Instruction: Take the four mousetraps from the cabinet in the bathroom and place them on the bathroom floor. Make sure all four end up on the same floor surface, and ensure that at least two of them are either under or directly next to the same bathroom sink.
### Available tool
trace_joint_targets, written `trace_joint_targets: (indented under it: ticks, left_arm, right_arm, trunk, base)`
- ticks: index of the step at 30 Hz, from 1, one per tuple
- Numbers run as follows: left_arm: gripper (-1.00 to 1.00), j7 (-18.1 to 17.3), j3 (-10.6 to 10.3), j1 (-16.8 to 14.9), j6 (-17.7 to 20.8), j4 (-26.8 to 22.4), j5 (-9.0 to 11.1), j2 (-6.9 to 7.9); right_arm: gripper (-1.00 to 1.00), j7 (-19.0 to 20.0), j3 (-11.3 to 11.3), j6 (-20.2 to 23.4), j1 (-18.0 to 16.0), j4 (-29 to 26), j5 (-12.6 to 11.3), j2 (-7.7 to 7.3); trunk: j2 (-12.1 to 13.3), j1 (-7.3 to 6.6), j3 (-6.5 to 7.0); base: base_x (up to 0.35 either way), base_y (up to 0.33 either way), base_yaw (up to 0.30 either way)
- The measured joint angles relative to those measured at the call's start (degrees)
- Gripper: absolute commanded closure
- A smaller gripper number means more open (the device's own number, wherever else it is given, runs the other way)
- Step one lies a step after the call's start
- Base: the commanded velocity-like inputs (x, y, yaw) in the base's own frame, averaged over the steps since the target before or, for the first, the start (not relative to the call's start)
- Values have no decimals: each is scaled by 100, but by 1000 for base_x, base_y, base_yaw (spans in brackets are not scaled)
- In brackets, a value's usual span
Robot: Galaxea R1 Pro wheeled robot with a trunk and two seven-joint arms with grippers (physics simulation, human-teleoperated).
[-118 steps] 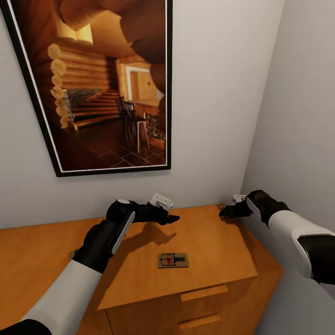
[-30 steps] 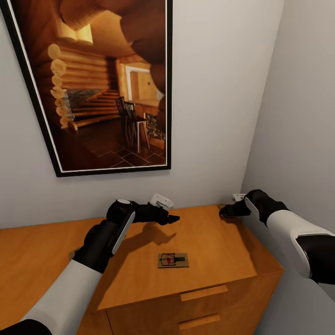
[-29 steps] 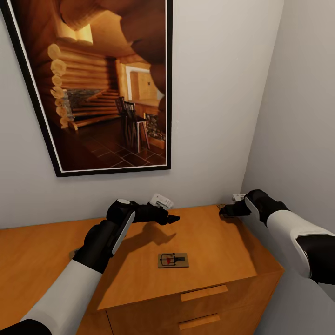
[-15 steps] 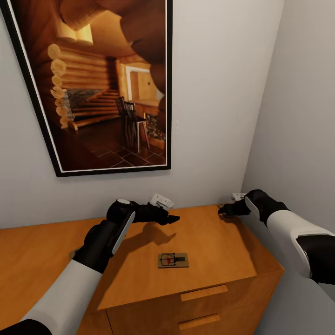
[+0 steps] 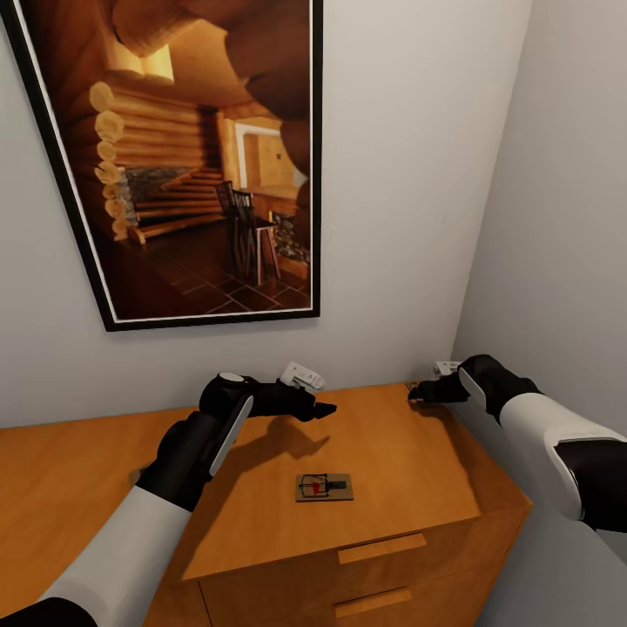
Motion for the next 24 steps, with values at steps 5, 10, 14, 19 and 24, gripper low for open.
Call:
trace_joint_targets:
  ticks: [5, 10, 14, 19, 24]
  left_arm:
    - [-100, -1, 0, 0, -1, 0, 1, 0]
    - [-100, -1, 0, 0, -3, 0, 1, 0]
    - [-100, -1, 0, 0, -3, 0, 1, 0]
    - [-100, -1, 0, 0, -3, 0, 1, 0]
    - [-100, -1, 0, 0, -3, 0, -1, 0]
  right_arm:
    - [-100, 0, 4, -5, 0, 0, 0, 0]
    - [-100, 0, 5, -10, 0, 10, -2, -1]
    - [-100, -4, 6, -12, 0, 20, -4, -1]
    - [-100, -6, 6, -13, 0, 35, -7, -1]
    - [-100, -6, 6, -13, 0, 40, -8, -1]
  trunk:
    - [0, 0, 0]
    - [0, 0, 0]
    - [0, 0, 0]
    - [0, 0, 0]
    - [0, 0, 0]
  base:
    - [0, 0, 0]
    - [0, 0, 0]
    - [0, 0, 0]
    - [0, 0, 0]
    - [0, 0, 0]
